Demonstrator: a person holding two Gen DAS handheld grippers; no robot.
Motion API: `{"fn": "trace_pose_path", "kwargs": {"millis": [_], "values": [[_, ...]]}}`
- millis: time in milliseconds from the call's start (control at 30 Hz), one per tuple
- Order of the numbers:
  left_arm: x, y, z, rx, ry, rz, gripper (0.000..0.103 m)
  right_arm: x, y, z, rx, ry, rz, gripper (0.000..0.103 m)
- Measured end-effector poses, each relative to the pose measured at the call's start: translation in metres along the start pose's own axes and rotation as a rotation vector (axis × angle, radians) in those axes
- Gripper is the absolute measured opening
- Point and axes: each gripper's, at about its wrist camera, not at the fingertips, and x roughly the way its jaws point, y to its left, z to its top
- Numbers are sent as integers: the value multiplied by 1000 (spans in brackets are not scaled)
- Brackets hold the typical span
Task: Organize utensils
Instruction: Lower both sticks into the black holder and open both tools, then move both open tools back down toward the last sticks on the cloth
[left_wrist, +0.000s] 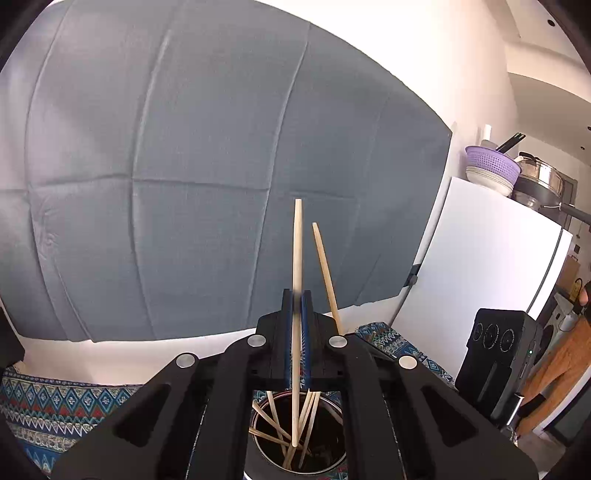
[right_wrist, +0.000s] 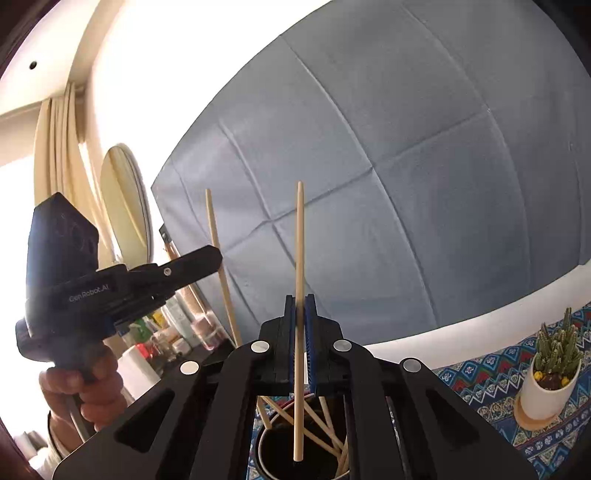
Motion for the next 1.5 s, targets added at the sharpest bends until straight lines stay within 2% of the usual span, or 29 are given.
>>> {"fn": "trace_pose_path", "kwargs": {"millis": [133, 200, 300, 400, 600, 867, 1033, 1267, 1367, 1400, 1500], "values": [[19, 7, -18, -22, 43, 29, 5, 14, -5, -17, -28, 28, -39, 5], [27, 11, -26, -47, 73, 20, 5, 19, -8, -26, -30, 39, -66, 5], [30, 11, -38, -25, 82, 44, 5, 22, -12, -36, -27, 53, -61, 5], [32, 9, -50, -20, 95, 26, 5, 18, -7, -43, -79, 56, -77, 5], [34, 14, -69, -13, 114, 49, 5, 16, 5, -54, -152, 118, -117, 5], [24, 3, -85, 82, 108, 108, 5, 11, 17, -67, -294, 209, -188, 5], [18, 2, -88, 89, 102, 128, 5, 9, 20, -68, -337, 271, -214, 5], [3, -1, -86, 89, 82, 151, 5, -4, 26, -68, -381, 278, -234, 7], [-6, -2, -85, 89, 69, 168, 13, -12, 26, -66, -378, 279, -236, 8], [-10, -2, -85, 86, 67, 166, 21, -16, 26, -66, -377, 279, -239, 12], [-20, -6, -85, 91, 53, 178, 31, -28, 28, -66, -389, 275, -252, 21]]}}
